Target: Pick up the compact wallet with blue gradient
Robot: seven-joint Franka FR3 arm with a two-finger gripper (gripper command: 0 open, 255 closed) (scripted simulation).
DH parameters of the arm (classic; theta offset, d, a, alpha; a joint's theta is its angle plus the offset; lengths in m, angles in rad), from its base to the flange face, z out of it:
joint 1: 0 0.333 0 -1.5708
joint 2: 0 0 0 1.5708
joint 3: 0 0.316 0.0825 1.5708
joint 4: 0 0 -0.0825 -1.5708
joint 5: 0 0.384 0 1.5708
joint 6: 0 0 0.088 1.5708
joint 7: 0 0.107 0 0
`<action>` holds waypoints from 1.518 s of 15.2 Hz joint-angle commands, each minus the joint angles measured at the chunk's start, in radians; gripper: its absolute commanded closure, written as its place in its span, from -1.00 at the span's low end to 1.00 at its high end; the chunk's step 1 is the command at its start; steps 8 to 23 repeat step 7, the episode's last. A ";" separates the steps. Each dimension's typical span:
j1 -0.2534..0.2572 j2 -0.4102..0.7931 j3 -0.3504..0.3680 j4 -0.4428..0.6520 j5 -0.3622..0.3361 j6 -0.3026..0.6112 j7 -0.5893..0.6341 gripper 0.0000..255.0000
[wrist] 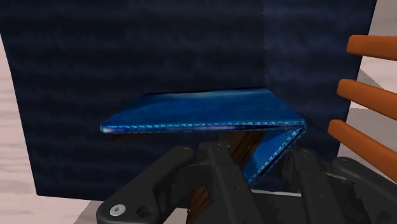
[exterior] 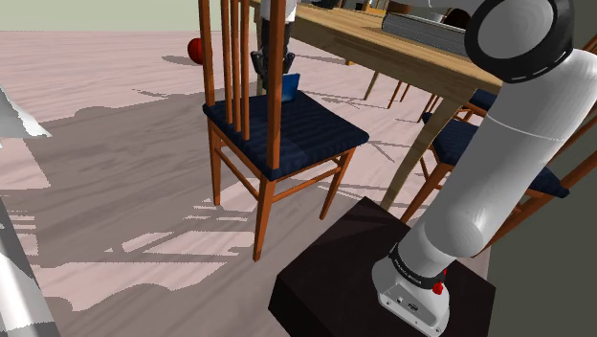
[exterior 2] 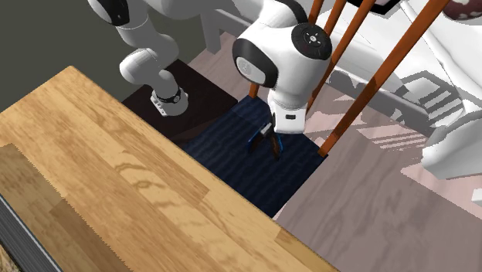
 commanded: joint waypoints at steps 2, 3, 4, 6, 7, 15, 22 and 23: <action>0.000 0.003 0.000 0.041 0.000 -0.038 -0.001 1.00; 0.000 0.004 0.000 0.056 0.000 -0.052 -0.001 1.00; 0.000 0.006 0.000 0.072 0.000 -0.066 -0.001 1.00; 0.000 0.007 0.000 0.090 -0.001 -0.082 -0.001 1.00; 0.000 0.008 0.000 0.090 -0.001 -0.082 -0.001 1.00; 0.000 0.008 0.000 0.090 -0.001 -0.082 -0.001 1.00; 0.000 0.008 0.000 0.090 -0.001 -0.082 -0.001 1.00; 0.000 0.008 0.000 0.090 -0.001 -0.082 -0.001 1.00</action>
